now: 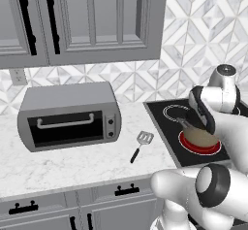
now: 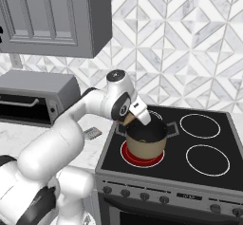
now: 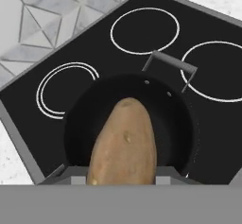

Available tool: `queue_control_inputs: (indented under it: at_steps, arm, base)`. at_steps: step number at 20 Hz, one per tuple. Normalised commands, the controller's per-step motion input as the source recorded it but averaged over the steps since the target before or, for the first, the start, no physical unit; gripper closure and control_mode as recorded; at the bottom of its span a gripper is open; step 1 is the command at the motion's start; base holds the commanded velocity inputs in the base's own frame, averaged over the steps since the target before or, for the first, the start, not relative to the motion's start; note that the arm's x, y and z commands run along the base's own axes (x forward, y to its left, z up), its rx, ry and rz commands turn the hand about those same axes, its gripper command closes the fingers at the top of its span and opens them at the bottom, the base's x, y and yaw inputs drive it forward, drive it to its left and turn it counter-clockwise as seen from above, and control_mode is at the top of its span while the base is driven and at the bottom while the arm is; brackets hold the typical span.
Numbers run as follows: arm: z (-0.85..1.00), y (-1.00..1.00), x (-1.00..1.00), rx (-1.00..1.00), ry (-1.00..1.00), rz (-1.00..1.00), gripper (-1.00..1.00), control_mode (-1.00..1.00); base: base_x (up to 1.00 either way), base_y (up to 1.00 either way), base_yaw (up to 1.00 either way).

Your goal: Put the sweet potato and lime in the pot. Retrieve the spatula and lightly stir the vegetables in the pot.

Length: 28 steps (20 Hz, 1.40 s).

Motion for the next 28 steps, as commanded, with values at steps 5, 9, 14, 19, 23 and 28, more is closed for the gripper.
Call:
queue_control_inputs:
  at_steps: [5, 9, 14, 19, 23, 28]
  arm:
    - [-0.75, -0.2, 0.06, 0.0, 0.0, 0.0, 1.0, -1.0]
    - [-0.42, -0.17, 0.24, 0.0, 0.0, 0.0, 1.0, -1.0]
    - [-0.2, -0.11, 0.22, 0.0, 0.0, 0.0, 1.0, -1.0]
    - [-0.22, -0.04, 0.02, 0.0, 0.0, 0.0, 1.0, -1.0]
    - [-0.21, 0.0, 0.02, 0.0, 0.0, 0.0, 1.0, -1.0]
    - [-0.11, 0.0, 0.27, 0.0, 0.0, 0.0, 1.0, -1.0]
  base:
    - [0.0, 0.0, 0.0]
    - [0.0, 0.0, 0.0]
    - [0.0, 0.0, 0.0]
    - [0.0, 0.0, 0.0]
    - [0.0, 0.0, 0.0]
    - [0.0, 0.0, 0.0]
